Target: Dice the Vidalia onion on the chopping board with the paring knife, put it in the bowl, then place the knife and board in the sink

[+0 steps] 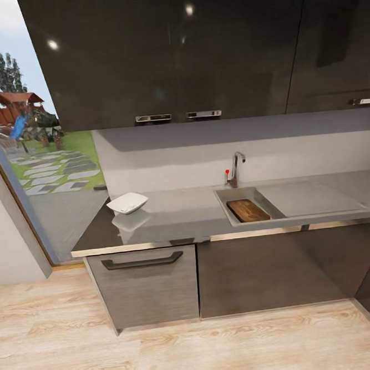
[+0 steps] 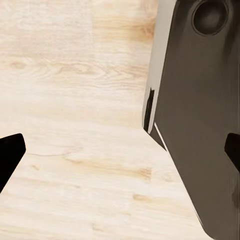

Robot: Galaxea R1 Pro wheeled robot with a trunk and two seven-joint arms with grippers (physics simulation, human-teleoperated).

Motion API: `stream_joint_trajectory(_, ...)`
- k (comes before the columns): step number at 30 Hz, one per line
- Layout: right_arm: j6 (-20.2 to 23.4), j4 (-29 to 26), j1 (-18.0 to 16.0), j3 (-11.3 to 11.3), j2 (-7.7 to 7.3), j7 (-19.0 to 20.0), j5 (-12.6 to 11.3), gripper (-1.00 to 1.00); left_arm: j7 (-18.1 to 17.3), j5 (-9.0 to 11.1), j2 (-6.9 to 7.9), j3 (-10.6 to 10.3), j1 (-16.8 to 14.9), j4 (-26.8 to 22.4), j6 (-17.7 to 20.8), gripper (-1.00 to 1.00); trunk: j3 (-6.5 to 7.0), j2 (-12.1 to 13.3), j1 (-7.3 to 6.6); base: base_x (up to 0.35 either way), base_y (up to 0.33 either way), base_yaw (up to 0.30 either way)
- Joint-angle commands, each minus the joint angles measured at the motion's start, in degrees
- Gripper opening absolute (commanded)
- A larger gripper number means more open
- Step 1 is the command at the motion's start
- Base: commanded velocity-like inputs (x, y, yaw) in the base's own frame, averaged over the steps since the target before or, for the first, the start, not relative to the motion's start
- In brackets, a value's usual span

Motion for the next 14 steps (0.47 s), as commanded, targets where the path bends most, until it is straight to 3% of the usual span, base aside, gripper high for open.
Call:
stream_joint_trajectory(1,-0.4,0.2,-0.1,-0.5,-0.01,-0.2,0.6,1.00,0.1,0.0,-0.05,0.5,0.0,-0.1,0.3,1.00,-0.08,-0.1,0.01,0.000,0.000,0.000)
stream_joint_trajectory(14,-0.5,0.2,-0.1,-0.5,0.01,-0.2,0.6,1.00,-0.1,0.0,-0.89,0.6,0.0,-0.3,0.1,1.00,-0.07,-0.1,0.01,0.000,0.000,0.000)
